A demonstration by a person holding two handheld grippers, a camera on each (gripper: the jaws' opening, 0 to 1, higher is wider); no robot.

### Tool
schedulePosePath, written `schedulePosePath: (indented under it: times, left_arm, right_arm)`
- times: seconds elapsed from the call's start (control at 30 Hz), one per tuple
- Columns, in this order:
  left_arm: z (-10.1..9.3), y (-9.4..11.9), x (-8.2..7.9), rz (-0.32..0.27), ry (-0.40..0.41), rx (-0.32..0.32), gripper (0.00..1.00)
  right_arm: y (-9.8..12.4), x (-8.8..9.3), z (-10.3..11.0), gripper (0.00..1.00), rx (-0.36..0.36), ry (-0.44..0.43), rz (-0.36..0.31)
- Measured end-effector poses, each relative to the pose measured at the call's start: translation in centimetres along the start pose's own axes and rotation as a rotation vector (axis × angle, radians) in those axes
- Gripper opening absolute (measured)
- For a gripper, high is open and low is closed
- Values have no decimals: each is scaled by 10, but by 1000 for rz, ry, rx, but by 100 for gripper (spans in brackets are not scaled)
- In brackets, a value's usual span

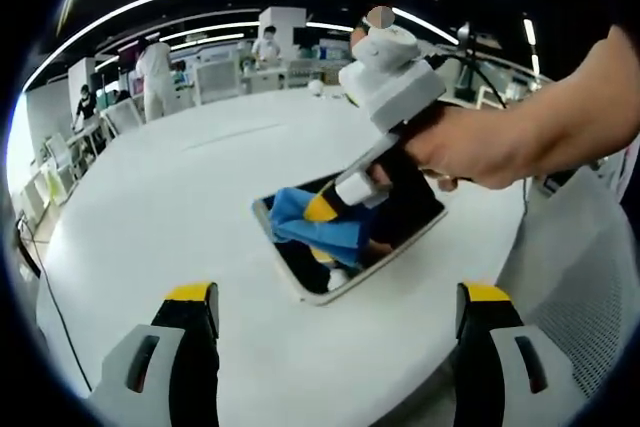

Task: Wipe the mirror surface with the cleaning cloth until all visible marks leave the cleaned area.

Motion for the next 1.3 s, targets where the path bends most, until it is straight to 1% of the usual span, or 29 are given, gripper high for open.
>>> schedulePosePath:
  times: [0.27, 0.47, 0.77, 1.3]
  left_arm:
    - [0, 0, 0, 4, -5, -2, 99]
    - [0, -1, 0, 5, -4, -2, 99]
    - [0, -1, 1, 9, -4, 2, 99]
    - [0, -1, 2, 12, -8, 5, 99]
  right_arm:
    - [5, 3, -7, 1, 9, -3, -5]
    - [13, 8, -18, 1, 19, 1, -10]
    - [28, 17, -38, 1, 50, -38, -28]
    - [47, 30, -62, 1, 86, -91, -48]
Point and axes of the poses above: the point that each gripper's makers call its tool centre point, and the gripper's own axes: y roughly backward along the fingers, z roughly to its left, x roughly out of its underside, the point moved 8 cm from there along y, roughly backward along the fingers, and after that the axes turned 6 degrees about -z, right-handed, at the moved point
